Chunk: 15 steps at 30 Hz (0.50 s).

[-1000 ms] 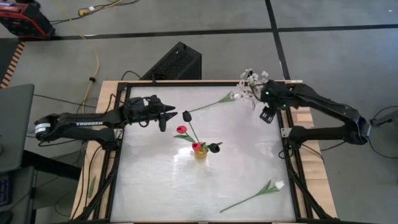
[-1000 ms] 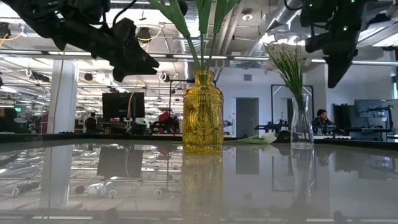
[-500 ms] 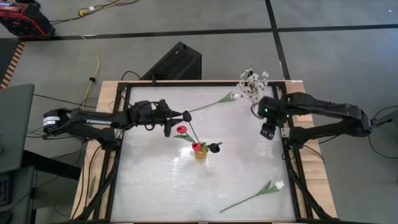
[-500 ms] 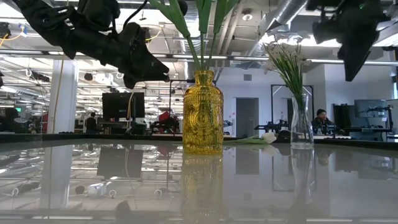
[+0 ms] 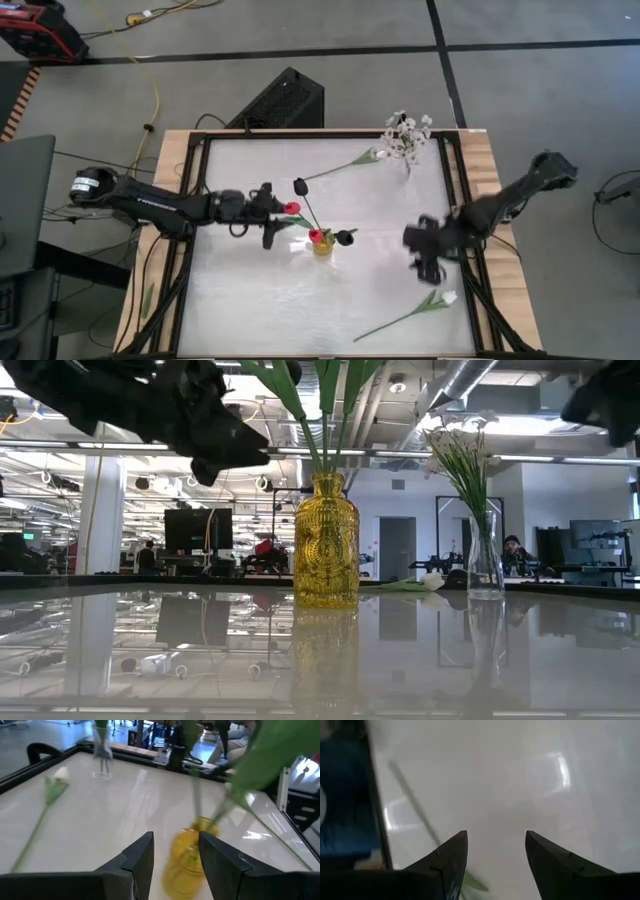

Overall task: Sort flowers into vase by color
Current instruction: Put the bottom white tulip into the transparent vase

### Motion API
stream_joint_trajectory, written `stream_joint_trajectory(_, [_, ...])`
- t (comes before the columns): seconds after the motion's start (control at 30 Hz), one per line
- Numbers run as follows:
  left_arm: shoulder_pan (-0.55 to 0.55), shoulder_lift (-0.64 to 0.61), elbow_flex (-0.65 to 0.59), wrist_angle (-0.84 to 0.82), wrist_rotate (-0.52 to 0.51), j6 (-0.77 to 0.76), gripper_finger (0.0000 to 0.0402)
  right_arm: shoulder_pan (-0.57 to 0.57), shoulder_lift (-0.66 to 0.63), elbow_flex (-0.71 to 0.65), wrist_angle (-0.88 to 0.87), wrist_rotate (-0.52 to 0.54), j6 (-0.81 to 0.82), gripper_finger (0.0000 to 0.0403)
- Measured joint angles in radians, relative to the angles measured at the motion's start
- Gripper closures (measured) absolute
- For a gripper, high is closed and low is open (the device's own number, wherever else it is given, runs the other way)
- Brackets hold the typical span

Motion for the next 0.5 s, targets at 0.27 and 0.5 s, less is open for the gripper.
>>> stream_joint_trajectory(0.27, [-0.272,0.002,0.0,0.005,-0.254,-0.052,0.026,0.281,0.285,0.021,0.178,-0.004,0.0,0.0206])
stream_joint_trajectory(0.5, [-0.425,0.17,0.0,0.262,-0.399,-0.067,0.026,0.383,0.488,0.127,0.191,0.042,-0.02,0.0241])
